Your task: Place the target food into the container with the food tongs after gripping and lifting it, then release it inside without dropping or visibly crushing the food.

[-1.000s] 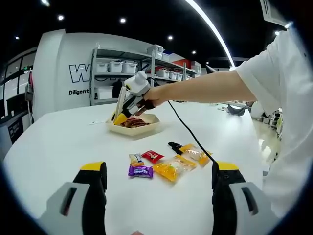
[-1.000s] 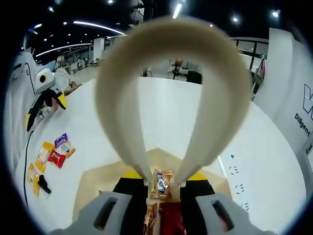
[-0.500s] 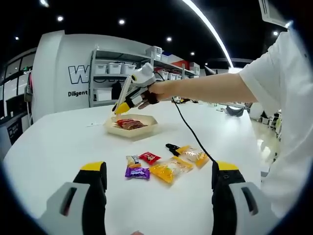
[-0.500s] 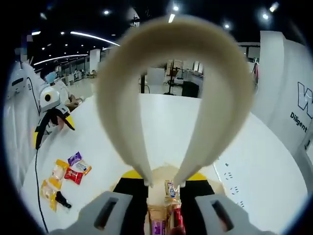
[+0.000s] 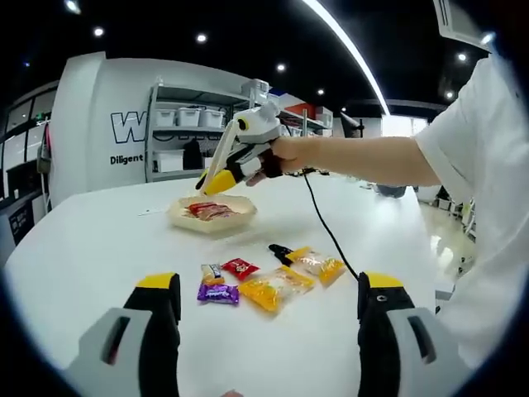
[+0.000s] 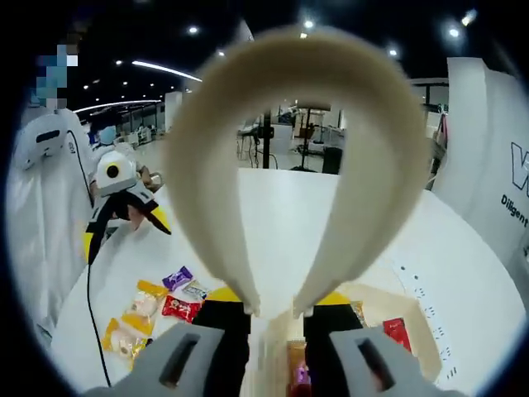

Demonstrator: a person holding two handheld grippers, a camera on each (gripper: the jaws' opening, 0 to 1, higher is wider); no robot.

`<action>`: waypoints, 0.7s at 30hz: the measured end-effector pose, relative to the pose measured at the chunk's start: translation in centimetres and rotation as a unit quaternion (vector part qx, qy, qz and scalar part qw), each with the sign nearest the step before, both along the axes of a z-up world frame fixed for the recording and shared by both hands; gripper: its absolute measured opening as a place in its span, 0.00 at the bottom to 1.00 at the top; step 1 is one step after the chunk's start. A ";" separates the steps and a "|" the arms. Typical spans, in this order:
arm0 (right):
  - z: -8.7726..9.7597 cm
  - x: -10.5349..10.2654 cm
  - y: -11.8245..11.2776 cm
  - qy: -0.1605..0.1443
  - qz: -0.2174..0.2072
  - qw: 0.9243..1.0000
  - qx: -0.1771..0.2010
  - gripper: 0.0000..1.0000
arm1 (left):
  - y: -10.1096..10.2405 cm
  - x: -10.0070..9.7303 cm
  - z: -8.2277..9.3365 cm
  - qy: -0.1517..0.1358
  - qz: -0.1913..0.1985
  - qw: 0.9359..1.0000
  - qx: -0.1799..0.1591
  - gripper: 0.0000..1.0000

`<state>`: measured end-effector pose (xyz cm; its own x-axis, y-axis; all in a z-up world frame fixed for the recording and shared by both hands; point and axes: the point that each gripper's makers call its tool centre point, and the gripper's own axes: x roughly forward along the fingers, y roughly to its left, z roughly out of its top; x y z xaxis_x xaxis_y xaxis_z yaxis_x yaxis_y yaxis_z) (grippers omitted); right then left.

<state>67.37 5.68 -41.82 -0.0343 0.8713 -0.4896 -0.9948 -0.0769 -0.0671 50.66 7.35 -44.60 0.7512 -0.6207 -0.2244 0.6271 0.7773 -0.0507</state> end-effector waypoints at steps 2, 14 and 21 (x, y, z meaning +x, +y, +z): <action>0.0 -0.8 -0.1 -0.001 0.006 1.000 0.002 0.18 | -0.2 -0.1 0.0 -0.001 -0.002 1.000 0.000 0.87; -1.4 -5.1 -0.6 -0.007 0.048 0.999 0.002 0.18 | -0.4 -0.4 -0.2 0.003 -0.005 1.000 0.003 0.87; -2.3 -6.7 -0.2 -0.019 0.080 0.997 -0.003 0.18 | -0.4 -0.5 -0.3 0.005 -0.004 1.000 0.003 0.87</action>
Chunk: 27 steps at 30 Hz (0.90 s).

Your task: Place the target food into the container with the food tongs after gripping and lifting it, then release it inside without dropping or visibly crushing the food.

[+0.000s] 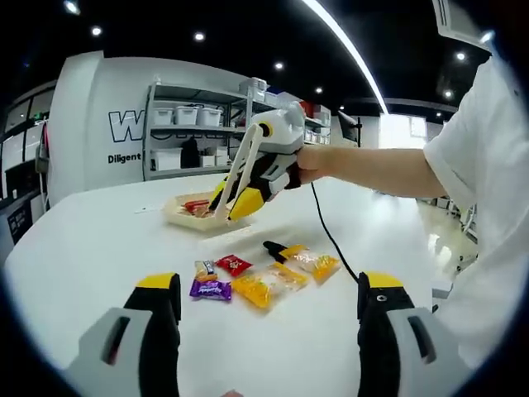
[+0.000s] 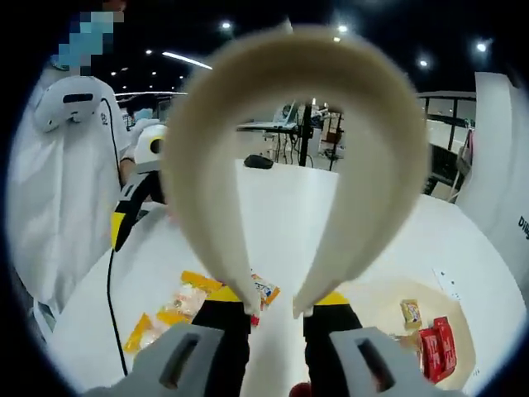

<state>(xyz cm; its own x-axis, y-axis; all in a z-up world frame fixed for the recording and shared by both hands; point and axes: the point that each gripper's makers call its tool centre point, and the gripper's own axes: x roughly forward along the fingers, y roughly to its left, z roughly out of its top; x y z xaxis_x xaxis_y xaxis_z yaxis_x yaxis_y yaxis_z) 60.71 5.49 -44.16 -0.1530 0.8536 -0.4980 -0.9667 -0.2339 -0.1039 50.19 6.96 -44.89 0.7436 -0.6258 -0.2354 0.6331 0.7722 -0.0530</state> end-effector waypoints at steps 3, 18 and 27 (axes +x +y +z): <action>-0.3 -0.5 0.4 -0.005 0.012 1.000 -0.003 0.18 | 0.0 0.0 -0.1 0.001 0.000 1.000 0.000 0.87; -2.3 -1.9 2.3 -0.046 0.091 0.994 -0.024 0.19 | 0.3 0.0 -0.2 0.003 0.004 1.000 -0.001 0.87; -2.8 -2.0 3.4 -0.060 0.121 0.990 -0.043 0.19 | 0.3 0.0 -0.3 0.004 0.004 1.000 -0.001 0.87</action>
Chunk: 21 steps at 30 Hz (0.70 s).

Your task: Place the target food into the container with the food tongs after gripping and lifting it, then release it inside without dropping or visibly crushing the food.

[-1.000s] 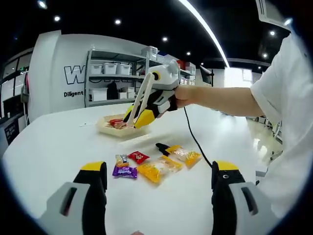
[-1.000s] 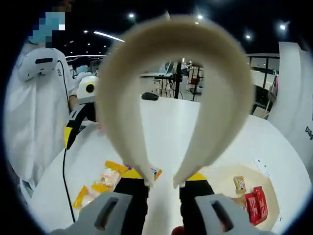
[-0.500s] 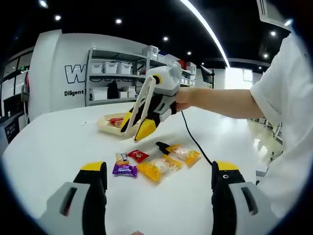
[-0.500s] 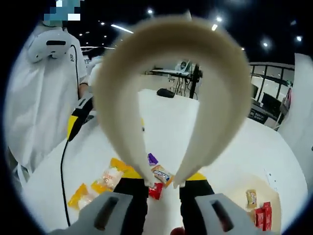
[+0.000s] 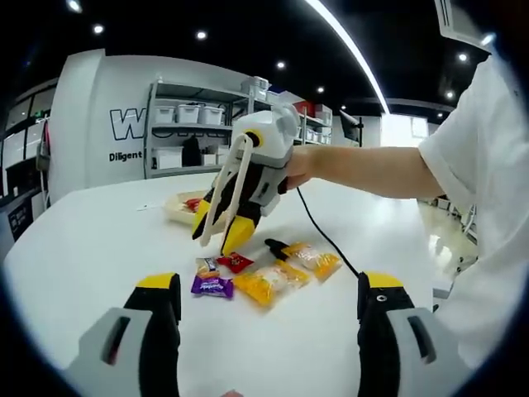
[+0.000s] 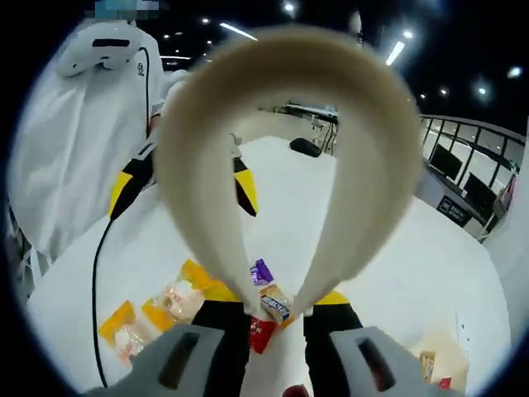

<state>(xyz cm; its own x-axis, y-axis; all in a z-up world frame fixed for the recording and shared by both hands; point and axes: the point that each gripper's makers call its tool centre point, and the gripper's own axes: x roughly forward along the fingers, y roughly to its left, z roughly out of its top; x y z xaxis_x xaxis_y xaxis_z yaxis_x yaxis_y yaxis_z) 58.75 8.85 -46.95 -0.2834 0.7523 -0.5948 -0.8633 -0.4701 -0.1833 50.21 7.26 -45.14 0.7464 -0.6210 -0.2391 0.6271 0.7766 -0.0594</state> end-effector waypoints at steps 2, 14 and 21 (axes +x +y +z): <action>-0.2 -0.1 0.2 0.003 0.005 1.000 -0.005 0.19 | 0.1 0.0 0.0 0.000 0.001 1.000 0.000 0.87; -1.4 -0.6 0.7 0.018 0.011 1.000 -0.019 0.19 | 0.4 0.0 -0.2 0.002 0.005 1.000 -0.001 0.87; -1.3 -0.3 -0.1 0.021 -0.006 1.000 -0.018 0.19 | 0.4 0.0 -0.3 0.003 0.004 1.000 -0.003 0.87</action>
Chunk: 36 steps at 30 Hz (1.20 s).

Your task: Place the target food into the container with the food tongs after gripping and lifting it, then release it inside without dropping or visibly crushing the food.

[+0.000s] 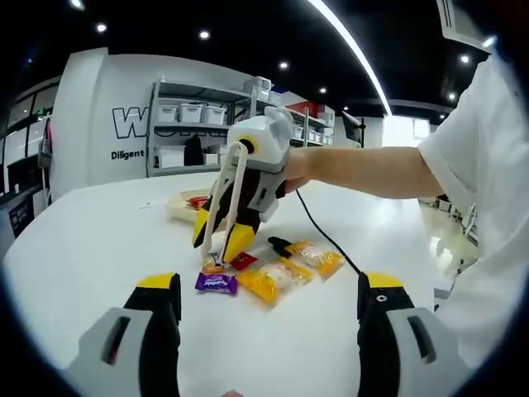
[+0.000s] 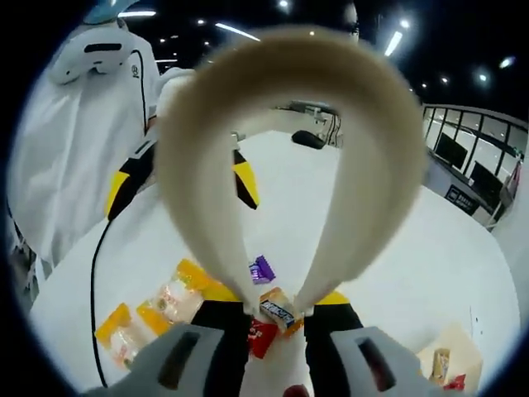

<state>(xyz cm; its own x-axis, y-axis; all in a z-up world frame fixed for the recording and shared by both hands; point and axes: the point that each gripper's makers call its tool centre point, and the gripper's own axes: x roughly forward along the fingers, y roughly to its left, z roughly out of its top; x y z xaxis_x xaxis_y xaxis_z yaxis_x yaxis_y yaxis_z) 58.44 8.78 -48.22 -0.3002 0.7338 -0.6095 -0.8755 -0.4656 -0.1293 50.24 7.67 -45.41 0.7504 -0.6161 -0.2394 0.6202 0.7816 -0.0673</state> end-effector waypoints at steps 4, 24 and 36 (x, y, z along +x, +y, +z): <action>0.0 0.1 -0.8 -0.002 -0.010 1.000 0.001 0.19 | -0.1 0.0 0.0 -0.001 -0.001 1.000 -0.001 0.87; 0.4 0.4 -2.4 -0.010 -0.037 0.999 0.005 0.20 | -0.4 -0.2 0.2 -0.004 -0.005 1.000 0.000 0.87; -0.5 0.3 -1.8 0.011 -0.033 0.999 -0.008 0.20 | -0.1 -0.3 0.3 -0.004 -0.001 1.000 0.000 0.87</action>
